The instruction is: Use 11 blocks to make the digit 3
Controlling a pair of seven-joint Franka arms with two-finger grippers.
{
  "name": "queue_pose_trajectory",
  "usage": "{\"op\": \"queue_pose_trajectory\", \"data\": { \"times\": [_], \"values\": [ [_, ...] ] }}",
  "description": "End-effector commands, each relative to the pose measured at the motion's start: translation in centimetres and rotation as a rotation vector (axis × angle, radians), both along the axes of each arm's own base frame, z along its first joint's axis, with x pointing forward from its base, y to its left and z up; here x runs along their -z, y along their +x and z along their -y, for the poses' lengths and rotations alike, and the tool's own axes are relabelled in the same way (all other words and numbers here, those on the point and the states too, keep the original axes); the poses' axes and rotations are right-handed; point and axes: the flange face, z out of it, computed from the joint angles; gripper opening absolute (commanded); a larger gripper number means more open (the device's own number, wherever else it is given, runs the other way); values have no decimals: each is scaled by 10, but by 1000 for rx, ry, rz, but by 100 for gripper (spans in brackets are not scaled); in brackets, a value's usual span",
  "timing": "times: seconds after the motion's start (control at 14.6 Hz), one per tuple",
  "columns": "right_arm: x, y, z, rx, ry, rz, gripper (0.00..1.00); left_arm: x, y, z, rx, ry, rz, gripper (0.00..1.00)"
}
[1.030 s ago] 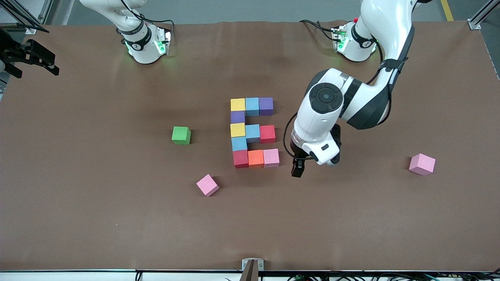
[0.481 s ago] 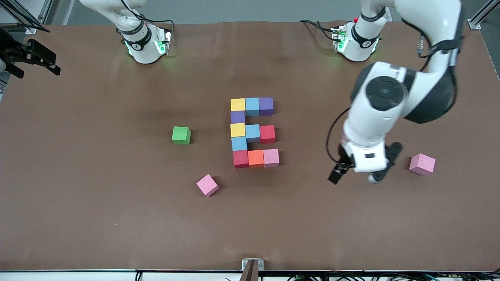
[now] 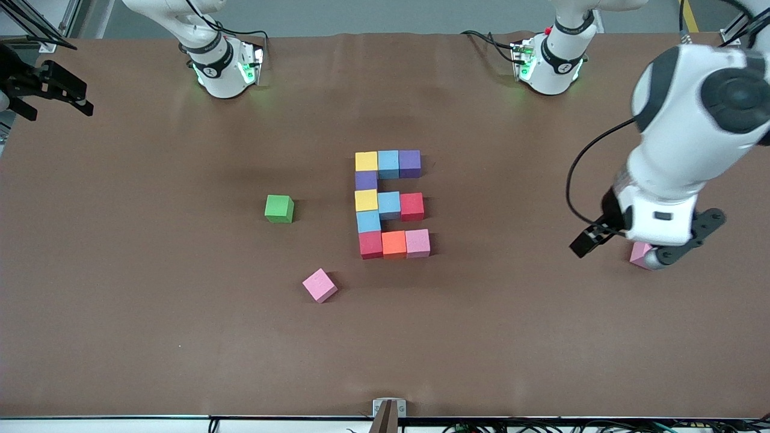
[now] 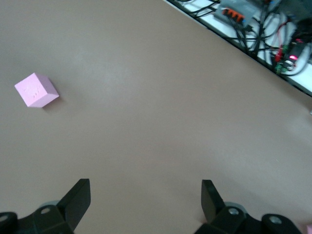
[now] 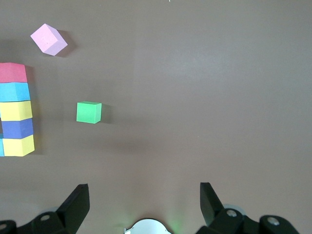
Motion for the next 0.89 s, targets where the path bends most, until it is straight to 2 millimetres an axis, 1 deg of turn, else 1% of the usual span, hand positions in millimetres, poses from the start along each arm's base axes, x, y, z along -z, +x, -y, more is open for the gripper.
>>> {"op": "queue_pose_trajectory", "data": {
  "times": [0.0, 0.07, 0.14, 0.21, 0.41, 0.48, 0.55, 0.69, 0.82],
  "values": [
    [-1, -7, 0, -6, 9, 4, 100, -38, -20, -49, 53, -22, -20, 100],
    [-1, -7, 0, -6, 9, 4, 100, -46, -28, -66, 100, -12, -45, 100],
    [-1, -7, 0, -6, 9, 4, 100, -59, -40, -77, 174, 2, -64, 100],
    [-1, -7, 0, -6, 9, 4, 100, -66, -49, -94, 222, 16, -93, 100],
    [-1, -7, -2, -12, 9, 5, 100, -88, -76, -156, 354, 32, -154, 100],
    [-2, -7, -2, -12, 9, 7, 100, -94, -85, -168, 390, 32, -169, 100],
    [-1, -7, -1, -11, 9, 5, 100, -99, -93, -180, 424, 30, -184, 100],
    [-1, -7, -1, -10, 8, 4, 100, -105, -103, -194, 468, 27, -200, 100],
    [0, -7, -1, -11, 8, 1, 100, -101, -111, -196, 488, 10, -209, 100]
  ]
}}
